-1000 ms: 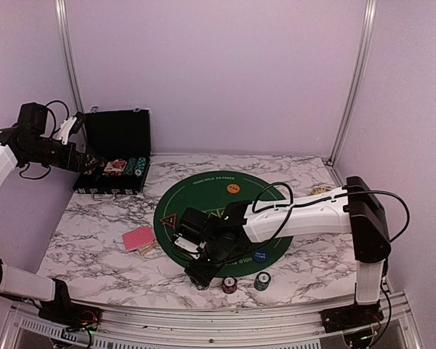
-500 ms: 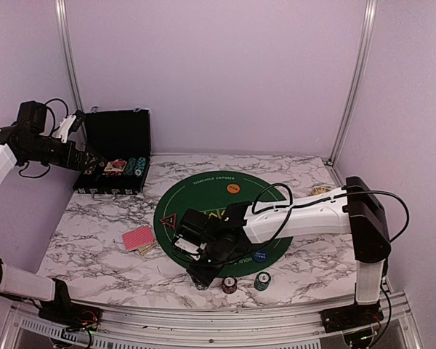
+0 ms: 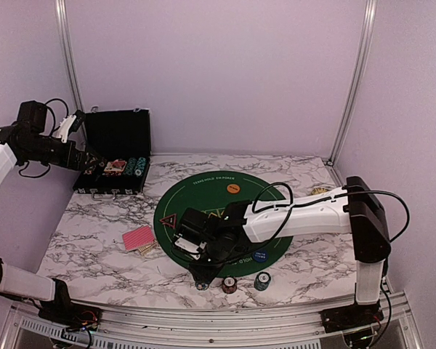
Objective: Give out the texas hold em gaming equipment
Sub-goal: Pick up the pile of poker chips from the pile of poker chips, then place the poker chips pile in the big blind area.
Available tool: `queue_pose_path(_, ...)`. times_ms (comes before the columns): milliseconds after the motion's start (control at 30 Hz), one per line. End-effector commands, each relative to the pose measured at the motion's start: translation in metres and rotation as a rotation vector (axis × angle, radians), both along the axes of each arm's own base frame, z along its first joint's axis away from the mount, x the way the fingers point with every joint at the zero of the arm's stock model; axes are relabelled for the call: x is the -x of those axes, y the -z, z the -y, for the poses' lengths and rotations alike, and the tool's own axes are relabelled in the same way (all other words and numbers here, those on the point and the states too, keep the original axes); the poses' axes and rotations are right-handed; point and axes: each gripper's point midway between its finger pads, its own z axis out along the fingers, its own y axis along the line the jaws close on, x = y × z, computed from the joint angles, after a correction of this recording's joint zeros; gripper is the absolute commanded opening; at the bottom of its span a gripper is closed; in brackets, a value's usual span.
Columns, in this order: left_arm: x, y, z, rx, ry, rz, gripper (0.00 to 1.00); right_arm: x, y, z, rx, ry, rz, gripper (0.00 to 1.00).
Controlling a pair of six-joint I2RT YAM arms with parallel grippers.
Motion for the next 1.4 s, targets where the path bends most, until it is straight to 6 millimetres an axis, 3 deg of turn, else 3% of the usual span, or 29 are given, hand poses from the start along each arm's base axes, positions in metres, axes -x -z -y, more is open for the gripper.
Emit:
queue_pose_path(0,0.002,-0.009,0.003,0.008,0.01,0.003,0.99,-0.003,-0.039,-0.016,-0.084,0.011,0.032,0.17)
queue_pose_path(233,0.0,-0.011,0.003,0.005,0.01,0.007,0.99,-0.004,-0.063,-0.023,-0.132,0.022,0.035,0.13)
queue_pose_path(367,0.0,-0.015,0.004,0.007,0.014,0.016,0.99,-0.022,-0.072,-0.019,-0.132,0.062,0.067,0.13)
queue_pose_path(600,-0.001,-0.013,0.004,0.012,0.015,0.008,0.99,-0.104,-0.069,0.021,-0.086,0.239,0.158,0.15)
queue_pose_path(833,0.0,-0.014,0.004,0.011,0.015,0.011,0.99,-0.192,-0.054,0.07,-0.053,0.421,0.235,0.15)
queue_pose_path(1033,0.0,-0.013,0.005,0.013,0.017,0.009,0.99,-0.254,-0.041,0.107,-0.032,0.544,0.264,0.15)
queue_pose_path(1367,-0.001,-0.01,0.006,0.014,0.025,-0.001,0.99,-0.32,-0.022,0.142,-0.033,0.663,0.277,0.16)
